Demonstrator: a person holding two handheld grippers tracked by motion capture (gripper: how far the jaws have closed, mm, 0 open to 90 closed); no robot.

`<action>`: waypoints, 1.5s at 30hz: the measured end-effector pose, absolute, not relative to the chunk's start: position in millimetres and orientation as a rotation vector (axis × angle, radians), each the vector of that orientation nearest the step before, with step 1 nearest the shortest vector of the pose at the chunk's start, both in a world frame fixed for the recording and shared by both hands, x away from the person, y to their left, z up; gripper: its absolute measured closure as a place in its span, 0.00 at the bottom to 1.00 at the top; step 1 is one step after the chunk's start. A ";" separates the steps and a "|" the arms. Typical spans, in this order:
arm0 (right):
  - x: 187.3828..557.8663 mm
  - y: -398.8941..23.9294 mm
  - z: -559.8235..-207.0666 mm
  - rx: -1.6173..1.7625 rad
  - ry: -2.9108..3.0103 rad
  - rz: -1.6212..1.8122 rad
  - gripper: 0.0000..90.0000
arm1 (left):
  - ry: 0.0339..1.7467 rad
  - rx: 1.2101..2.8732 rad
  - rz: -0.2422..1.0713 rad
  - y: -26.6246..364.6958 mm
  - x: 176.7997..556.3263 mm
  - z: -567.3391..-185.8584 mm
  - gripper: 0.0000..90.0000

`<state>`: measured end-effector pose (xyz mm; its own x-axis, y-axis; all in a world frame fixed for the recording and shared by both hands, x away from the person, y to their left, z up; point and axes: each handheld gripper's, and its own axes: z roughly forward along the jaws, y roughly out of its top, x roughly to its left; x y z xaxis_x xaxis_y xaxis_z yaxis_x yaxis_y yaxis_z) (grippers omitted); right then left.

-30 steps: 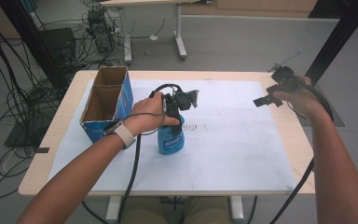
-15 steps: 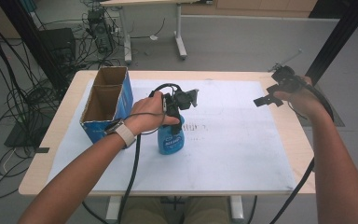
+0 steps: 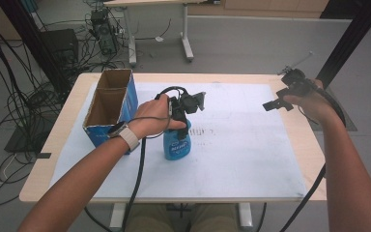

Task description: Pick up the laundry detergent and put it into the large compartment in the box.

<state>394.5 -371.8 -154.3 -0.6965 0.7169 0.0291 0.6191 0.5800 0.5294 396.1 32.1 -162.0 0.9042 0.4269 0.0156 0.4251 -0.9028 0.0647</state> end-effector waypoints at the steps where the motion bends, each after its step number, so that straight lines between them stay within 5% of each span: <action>1: 394.5 -371.7 -154.2 1.121 2.621 0.768 0.16 | 0.677 3.006 0.045 32.1 396.0 -162.0 0.42; 45: 393.9 -369.5 -147.5 1.109 2.616 0.761 0.16 | 0.689 2.993 0.046 33.7 394.5 -162.4 0.42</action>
<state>393.9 -369.5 -147.5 -0.6987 0.7152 0.0159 0.6122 0.5863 0.5305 394.5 33.7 -162.4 0.8991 0.4374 0.0136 0.4353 -0.8972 0.0746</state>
